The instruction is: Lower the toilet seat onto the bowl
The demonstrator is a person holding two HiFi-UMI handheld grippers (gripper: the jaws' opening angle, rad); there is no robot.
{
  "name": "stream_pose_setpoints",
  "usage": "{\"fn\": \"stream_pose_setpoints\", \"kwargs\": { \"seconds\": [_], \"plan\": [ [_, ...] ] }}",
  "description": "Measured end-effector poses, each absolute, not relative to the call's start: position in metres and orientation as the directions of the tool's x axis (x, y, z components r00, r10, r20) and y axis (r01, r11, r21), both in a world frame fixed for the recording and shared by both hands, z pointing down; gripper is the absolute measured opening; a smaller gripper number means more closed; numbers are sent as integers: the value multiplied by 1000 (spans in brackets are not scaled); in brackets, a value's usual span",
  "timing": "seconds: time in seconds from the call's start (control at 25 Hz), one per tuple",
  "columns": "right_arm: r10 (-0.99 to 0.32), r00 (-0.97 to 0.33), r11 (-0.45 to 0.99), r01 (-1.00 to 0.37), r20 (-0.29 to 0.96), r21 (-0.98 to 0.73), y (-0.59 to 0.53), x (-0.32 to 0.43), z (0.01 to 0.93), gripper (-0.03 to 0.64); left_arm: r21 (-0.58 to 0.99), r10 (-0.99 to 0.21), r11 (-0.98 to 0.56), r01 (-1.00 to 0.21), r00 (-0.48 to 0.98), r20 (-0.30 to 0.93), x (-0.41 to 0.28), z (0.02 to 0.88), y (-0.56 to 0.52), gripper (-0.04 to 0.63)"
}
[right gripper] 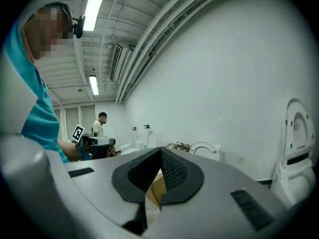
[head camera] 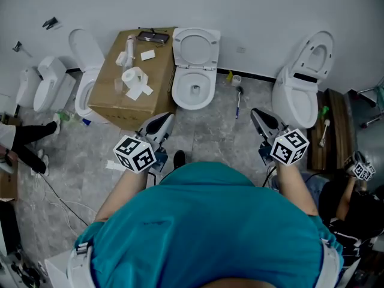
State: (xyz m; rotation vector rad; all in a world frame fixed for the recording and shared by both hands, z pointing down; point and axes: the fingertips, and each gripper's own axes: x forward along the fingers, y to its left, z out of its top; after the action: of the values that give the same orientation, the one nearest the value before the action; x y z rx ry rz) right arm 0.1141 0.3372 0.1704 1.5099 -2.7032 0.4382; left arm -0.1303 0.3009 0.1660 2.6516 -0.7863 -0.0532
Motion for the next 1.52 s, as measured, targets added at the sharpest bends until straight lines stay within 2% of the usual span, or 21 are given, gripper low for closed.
{"fn": "stream_pose_setpoints", "kwargs": {
  "seconds": [0.48, 0.84, 1.0, 1.2, 1.32, 1.52],
  "plan": [
    [-897, -416, 386, -902, 150, -194, 183, 68, 161, -2, 374, -379, -855, -358, 925, 20, -160, 166, 113, 3],
    [-890, -406, 368, -908, 207, -198, 75, 61, 172, -2, 389, -344, -857, -339, 937, 61, -156, 185, 2, 3],
    [-870, -439, 399, -894, 224, -203, 29, 81, 179, -2, 420, -354, -835, -356, 931, 86, -122, 204, -42, 3],
    [-825, -516, 480, -855, 231, -194, -38, 126, 205, -2, 511, -424, -735, -445, 890, 165, -51, 263, -129, 6],
    [-794, -559, 527, -829, 240, -189, -74, 157, 232, -2, 628, -461, -611, -483, 861, 214, -9, 317, -188, 52],
    [-770, -591, 558, -807, 241, -194, -142, 211, 279, -2, 655, -521, -491, -574, 796, 308, 45, 401, -284, 129]
  ]
}}
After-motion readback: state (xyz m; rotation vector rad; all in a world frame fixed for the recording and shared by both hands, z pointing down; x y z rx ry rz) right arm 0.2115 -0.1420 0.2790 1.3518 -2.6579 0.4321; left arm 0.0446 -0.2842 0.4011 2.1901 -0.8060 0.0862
